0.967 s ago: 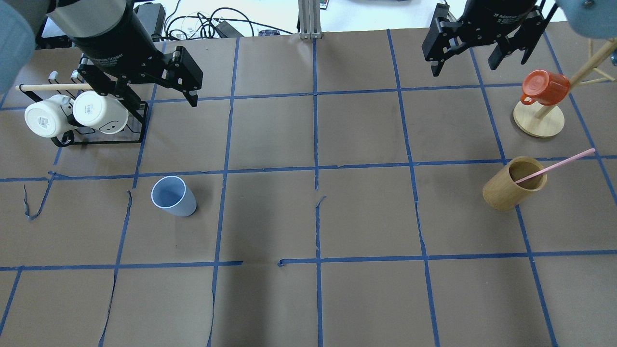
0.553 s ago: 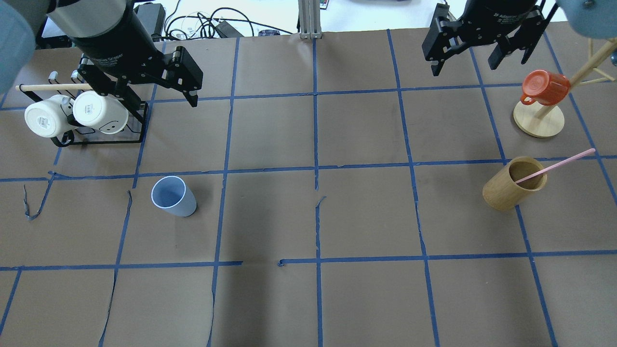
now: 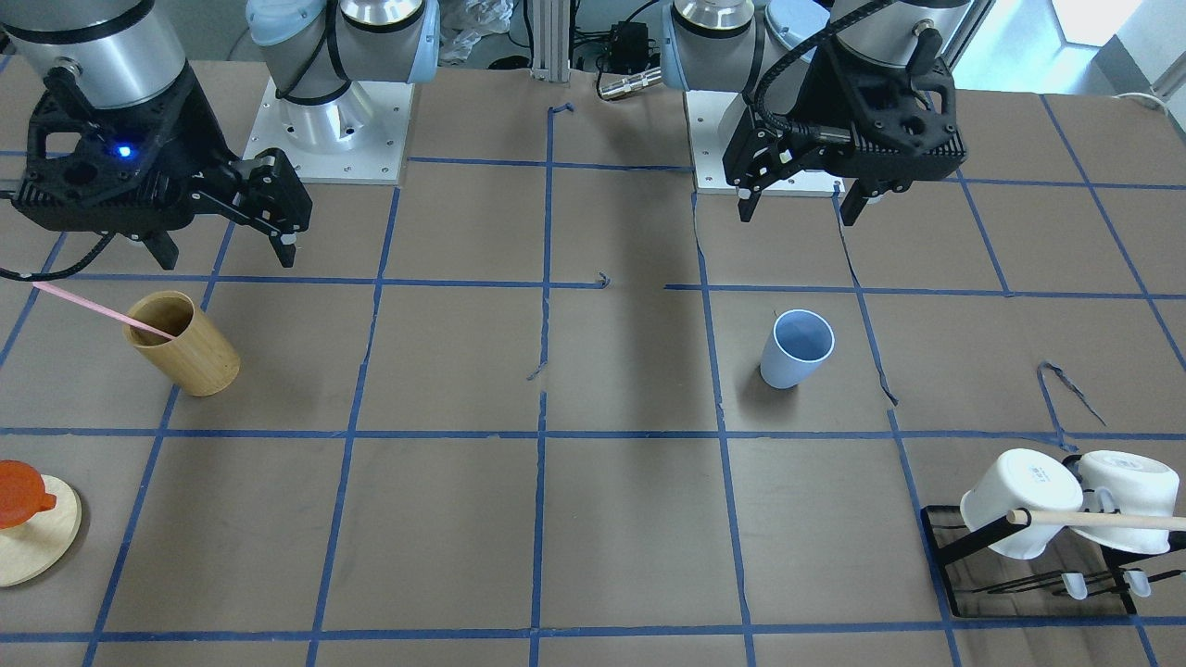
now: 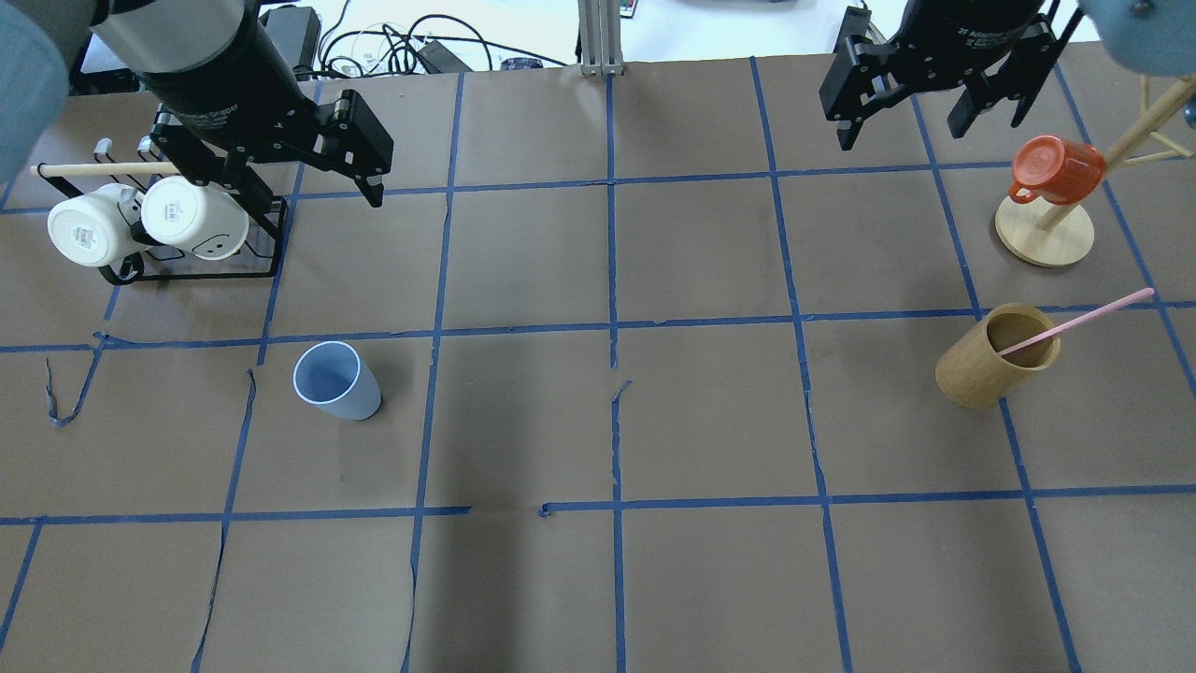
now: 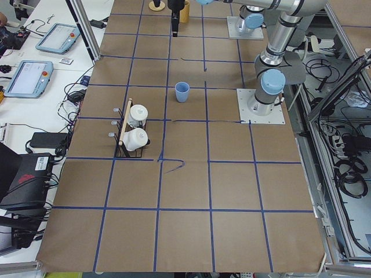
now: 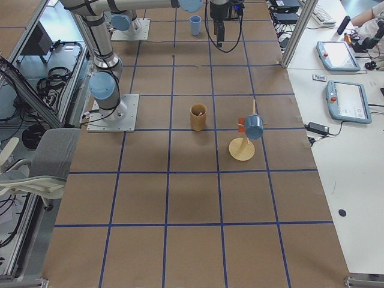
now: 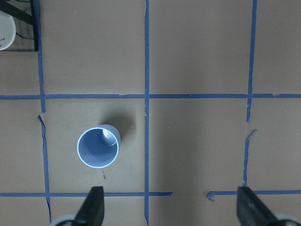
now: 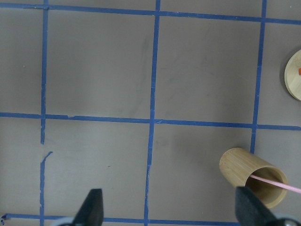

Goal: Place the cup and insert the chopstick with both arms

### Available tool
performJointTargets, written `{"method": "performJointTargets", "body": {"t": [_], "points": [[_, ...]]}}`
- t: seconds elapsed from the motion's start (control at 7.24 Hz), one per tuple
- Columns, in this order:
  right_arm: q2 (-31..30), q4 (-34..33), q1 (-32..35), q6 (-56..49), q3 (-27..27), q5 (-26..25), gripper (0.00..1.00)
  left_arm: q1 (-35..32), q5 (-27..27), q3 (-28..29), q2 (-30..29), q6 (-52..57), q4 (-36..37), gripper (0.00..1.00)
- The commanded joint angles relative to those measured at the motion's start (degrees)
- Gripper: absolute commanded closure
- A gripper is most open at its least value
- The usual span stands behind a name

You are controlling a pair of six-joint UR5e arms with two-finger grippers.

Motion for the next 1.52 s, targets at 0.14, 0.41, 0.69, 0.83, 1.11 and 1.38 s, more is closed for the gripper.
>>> {"method": "performJointTargets", "body": {"t": [0.14, 0.41, 0.69, 0.83, 1.11, 1.38], "points": [[-0.2, -0.4, 0.0, 0.0, 0.0, 0.3, 0.0, 0.1, 0.2, 0.0, -0.1, 0.3, 0.4, 0.0], [-0.2, -0.4, 0.0, 0.0, 0.3, 1.2, 0.0, 0.2, 0.4, 0.1, -0.4, 2.2, 1.7, 0.0], [-0.2, -0.4, 0.0, 0.0, 0.3, 1.2, 0.0, 0.2, 0.2, 0.0, -0.4, 2.8, 1.7, 0.0], [-0.2, -0.5, -0.1, 0.0, 0.3, 1.2, 0.0, 0.2, 0.1, 0.0, -0.3, 2.8, 1.6, 0.0], [-0.2, -0.5, -0.1, 0.0, 0.4, 1.2, 0.0, 0.2, 0.0, 0.0, -0.2, 2.2, 1.5, 0.0], [0.5, -0.7, -0.2, 0.0, 0.5, 1.2, 0.0, 0.2, 0.0, 0.0, -0.2, 2.2, 1.5, 0.0]]}}
